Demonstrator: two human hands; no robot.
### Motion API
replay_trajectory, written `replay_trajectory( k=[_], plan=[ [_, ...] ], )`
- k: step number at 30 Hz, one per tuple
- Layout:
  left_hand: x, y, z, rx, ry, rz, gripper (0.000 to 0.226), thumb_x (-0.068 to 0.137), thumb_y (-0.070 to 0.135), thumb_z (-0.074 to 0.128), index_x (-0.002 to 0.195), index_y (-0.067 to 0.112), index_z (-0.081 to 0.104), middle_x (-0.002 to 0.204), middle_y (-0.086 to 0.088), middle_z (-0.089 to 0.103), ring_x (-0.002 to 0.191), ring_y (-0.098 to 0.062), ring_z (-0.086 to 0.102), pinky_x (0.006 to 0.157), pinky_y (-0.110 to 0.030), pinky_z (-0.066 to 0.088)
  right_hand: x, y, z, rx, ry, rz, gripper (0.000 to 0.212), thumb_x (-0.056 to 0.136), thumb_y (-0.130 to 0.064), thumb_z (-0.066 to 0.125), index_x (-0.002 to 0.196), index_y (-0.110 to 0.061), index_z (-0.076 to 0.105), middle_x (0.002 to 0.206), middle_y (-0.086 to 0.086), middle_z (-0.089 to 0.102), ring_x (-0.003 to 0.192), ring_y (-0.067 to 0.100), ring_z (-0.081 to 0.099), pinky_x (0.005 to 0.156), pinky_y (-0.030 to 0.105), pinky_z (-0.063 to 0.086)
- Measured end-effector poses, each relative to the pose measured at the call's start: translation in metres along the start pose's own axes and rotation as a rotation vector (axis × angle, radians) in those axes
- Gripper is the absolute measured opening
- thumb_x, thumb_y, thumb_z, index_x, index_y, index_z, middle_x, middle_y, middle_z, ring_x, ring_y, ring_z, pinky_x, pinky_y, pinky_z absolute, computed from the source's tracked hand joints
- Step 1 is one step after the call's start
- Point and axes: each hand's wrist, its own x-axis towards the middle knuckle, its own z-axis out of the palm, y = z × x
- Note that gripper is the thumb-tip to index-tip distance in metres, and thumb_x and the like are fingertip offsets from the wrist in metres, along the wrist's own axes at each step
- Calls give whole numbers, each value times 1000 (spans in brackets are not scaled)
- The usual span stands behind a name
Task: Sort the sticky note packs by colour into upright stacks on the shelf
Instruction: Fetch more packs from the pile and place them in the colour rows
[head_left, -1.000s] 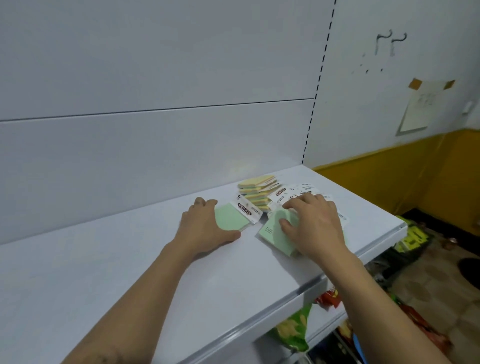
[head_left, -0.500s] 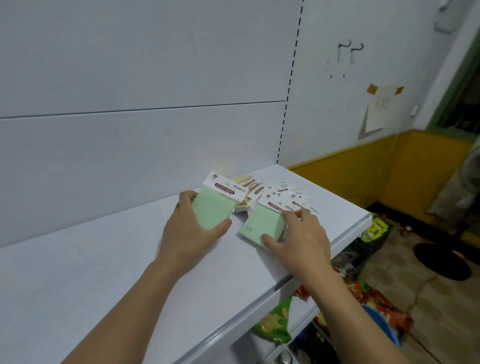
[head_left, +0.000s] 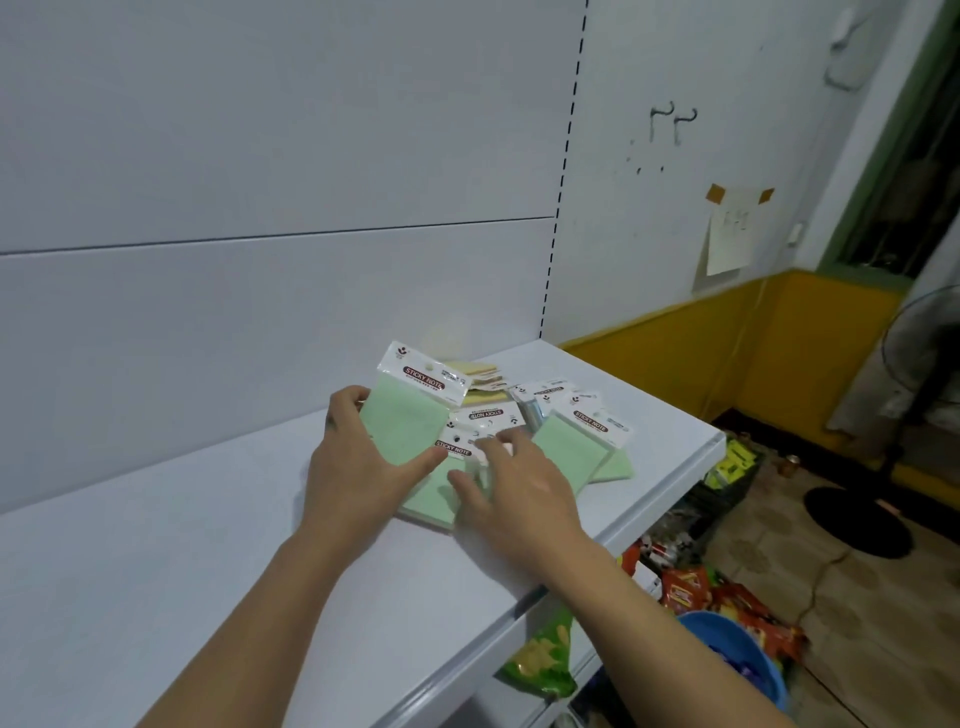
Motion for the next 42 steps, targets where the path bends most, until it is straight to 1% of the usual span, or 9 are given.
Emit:
replay_trajectory(
  k=[4, 8, 13, 20, 23, 26, 30, 38, 42],
  plan=[
    [3, -2, -2, -14, 2, -30, 85, 56, 45, 86, 120, 28, 33, 118, 8, 47, 93, -15, 50, 75, -30, 38, 25, 27, -24, -224, 128, -40, 39, 94, -43, 43, 122, -21, 59, 125, 2, 55, 114, 25, 48, 94, 36, 35],
    [1, 1, 0, 11, -27, -6, 87, 57, 46, 85, 124, 26, 33, 124, 6, 48, 96, -14, 49, 80, -32, 41, 65, 48, -42, -419, -10, 107, 52, 89, -58, 43, 125, -22, 55, 126, 6, 53, 118, 27, 45, 97, 41, 31],
    [-2, 2, 3, 38, -57, 21, 87, 58, 46, 85, 125, 27, 33, 127, 6, 47, 106, -18, 54, 84, -34, 44, 101, 57, -44, -291, -271, 343, 64, 71, -67, 60, 115, -21, 52, 119, 7, 54, 111, 29, 52, 83, 38, 41],
    [-1, 3, 1, 35, -34, 24, 85, 58, 47, 84, 124, 30, 33, 125, 9, 48, 105, -17, 53, 85, -35, 46, 123, 57, -55, -198, -335, 405, 49, 53, -54, 72, 85, -20, 57, 86, 0, 63, 85, 23, 62, 70, 31, 47],
    [0, 3, 1, 38, -32, 26, 85, 58, 49, 83, 124, 30, 32, 124, 10, 47, 104, -17, 53, 84, -37, 46, 125, 57, -61, -176, -249, 360, 59, 53, -55, 72, 98, -19, 57, 92, -1, 64, 87, 22, 60, 73, 32, 50],
    [1, 2, 4, 56, -42, 35, 86, 58, 49, 83, 124, 30, 31, 123, 11, 47, 103, -16, 53, 82, -35, 46, 131, 54, -63, -201, -165, 321, 82, 54, -65, 73, 119, -21, 48, 113, 3, 60, 108, 29, 53, 91, 39, 44],
    [1, 2, 1, 30, -11, 17, 85, 57, 48, 84, 122, 30, 32, 121, 10, 48, 101, -17, 52, 82, -36, 46, 136, 44, -65, -147, -53, 233, 87, 53, -71, 71, 120, -24, 43, 111, 1, 60, 109, 28, 53, 92, 42, 40],
    [6, -2, -3, -88, 22, -93, 83, 58, 40, 87, 121, 32, 34, 115, 12, 47, 98, -14, 53, 76, -31, 42, 140, 34, -52, 317, -81, 186, 74, 65, -32, 87, 126, -20, 47, 120, 7, 58, 100, 24, 58, 80, 37, 53],
    [13, -12, 1, -189, 5, -131, 64, 80, 27, 73, 133, 28, 35, 119, 2, 53, 107, -21, 57, 91, -41, 47, 135, 43, -47, 412, -146, 165, 78, 70, -21, 84, 137, -21, 42, 110, 3, 58, 100, 23, 58, 83, 35, 51]
  ],
)
